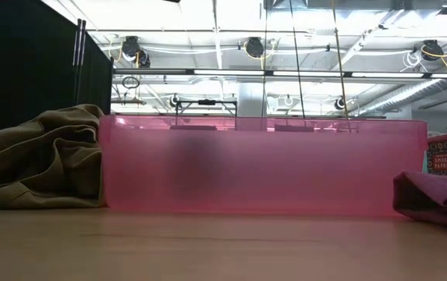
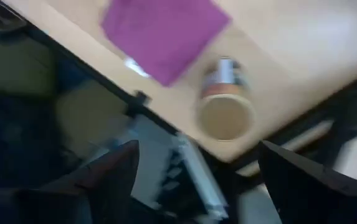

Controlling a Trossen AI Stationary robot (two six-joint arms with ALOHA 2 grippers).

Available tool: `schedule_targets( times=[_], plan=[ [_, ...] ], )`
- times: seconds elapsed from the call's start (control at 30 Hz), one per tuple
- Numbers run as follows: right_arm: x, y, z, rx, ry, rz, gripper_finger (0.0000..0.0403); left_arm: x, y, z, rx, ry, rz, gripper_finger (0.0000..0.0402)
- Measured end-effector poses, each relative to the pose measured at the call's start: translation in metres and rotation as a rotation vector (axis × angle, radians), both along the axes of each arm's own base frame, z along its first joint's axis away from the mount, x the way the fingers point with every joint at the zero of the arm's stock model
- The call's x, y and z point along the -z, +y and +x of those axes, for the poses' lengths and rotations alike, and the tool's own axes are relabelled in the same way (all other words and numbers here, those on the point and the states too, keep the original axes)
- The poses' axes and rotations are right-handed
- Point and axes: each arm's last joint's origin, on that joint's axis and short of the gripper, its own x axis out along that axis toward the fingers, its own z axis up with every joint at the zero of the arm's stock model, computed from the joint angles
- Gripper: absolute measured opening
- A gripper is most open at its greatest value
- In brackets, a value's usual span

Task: Sort spices by type
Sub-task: Put the right golden seasoning bottle into the light blue bin

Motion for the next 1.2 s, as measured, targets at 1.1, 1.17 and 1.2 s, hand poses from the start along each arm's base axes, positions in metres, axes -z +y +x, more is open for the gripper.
schedule_targets(
  times=[1.1,1.17,1.2],
  plan=[
    [0.067,0.04,-0.047,0.244,0.019,-0.088,0.0318,-0.001,0.0,0.0,0.001,-0.008,0.0,0.0189],
    [0.069,0.039,-0.048,0.262,0.03,-0.092,0.0318,-0.001,0.0,0.0,0.001,-0.007,0.0,0.0189],
    [0.07,0.038,-0.048,0.263,0.033,-0.096,0.0318,-0.001,0.0,0.0,0.0,-0.007,-0.002,0.0189]
  ],
)
